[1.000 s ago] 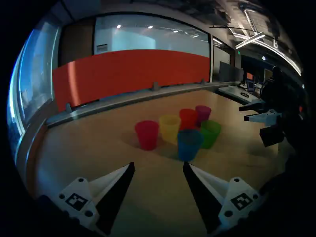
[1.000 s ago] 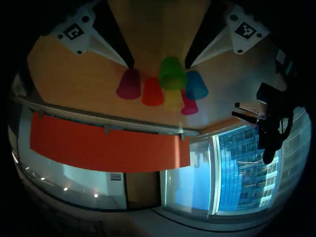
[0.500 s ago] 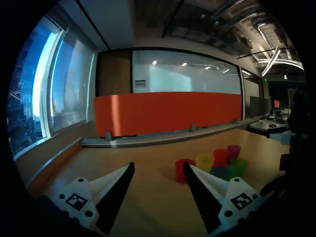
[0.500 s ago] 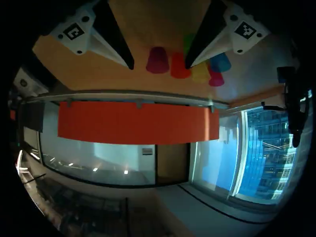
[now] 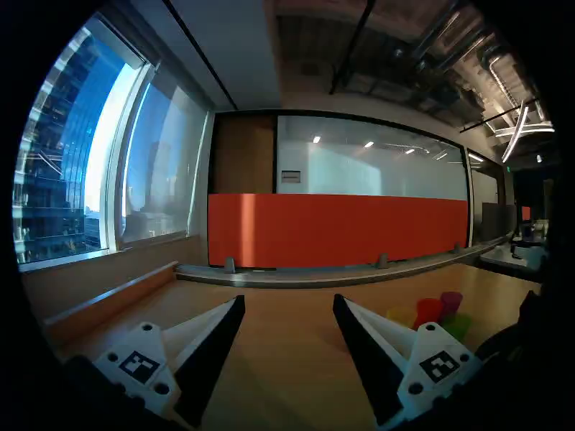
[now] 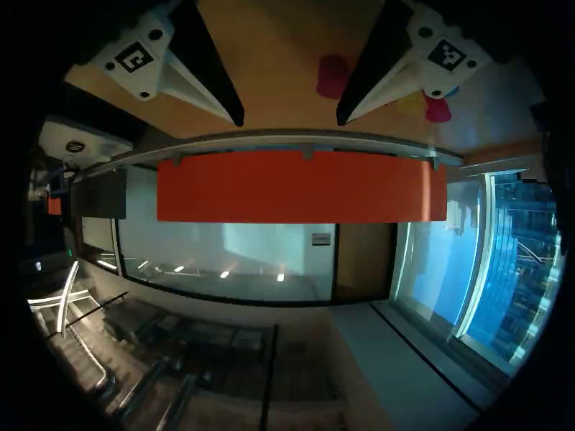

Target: Pour water

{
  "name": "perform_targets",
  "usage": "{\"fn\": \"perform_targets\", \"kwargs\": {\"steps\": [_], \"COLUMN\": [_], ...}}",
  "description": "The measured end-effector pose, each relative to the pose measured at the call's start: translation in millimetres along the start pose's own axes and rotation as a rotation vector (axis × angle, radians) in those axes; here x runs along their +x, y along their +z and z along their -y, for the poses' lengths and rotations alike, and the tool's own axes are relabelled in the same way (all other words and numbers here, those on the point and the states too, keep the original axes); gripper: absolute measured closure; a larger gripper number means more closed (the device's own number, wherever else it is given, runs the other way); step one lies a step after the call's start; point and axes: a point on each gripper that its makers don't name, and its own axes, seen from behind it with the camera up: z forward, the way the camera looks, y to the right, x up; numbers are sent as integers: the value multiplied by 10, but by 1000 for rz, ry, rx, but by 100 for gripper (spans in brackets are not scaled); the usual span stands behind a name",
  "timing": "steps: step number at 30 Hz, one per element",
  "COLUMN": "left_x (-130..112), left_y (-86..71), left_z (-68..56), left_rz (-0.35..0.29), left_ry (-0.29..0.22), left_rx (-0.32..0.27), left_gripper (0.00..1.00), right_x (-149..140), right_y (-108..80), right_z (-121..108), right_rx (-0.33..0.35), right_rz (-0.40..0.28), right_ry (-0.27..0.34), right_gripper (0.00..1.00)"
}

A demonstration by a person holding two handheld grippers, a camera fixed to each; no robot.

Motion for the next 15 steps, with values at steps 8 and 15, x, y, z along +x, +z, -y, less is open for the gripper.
{"fn": "perform_targets", "kwargs": {"steps": [8, 15], "left_x": [-46, -9], "left_y": [2, 2], "left_z": [185, 251], "left_rz": [-5, -40], "left_ry": [40, 49], "left_rx": [66, 93], "left_gripper": [9, 9], "right_x": [76, 125], "right_y": [64, 119], "right_z": [-73, -76], "right_rx": [-38, -53], "right_rz": [-33, -40], "right_ry": [-28, -12], "right_gripper": [1, 1]}}
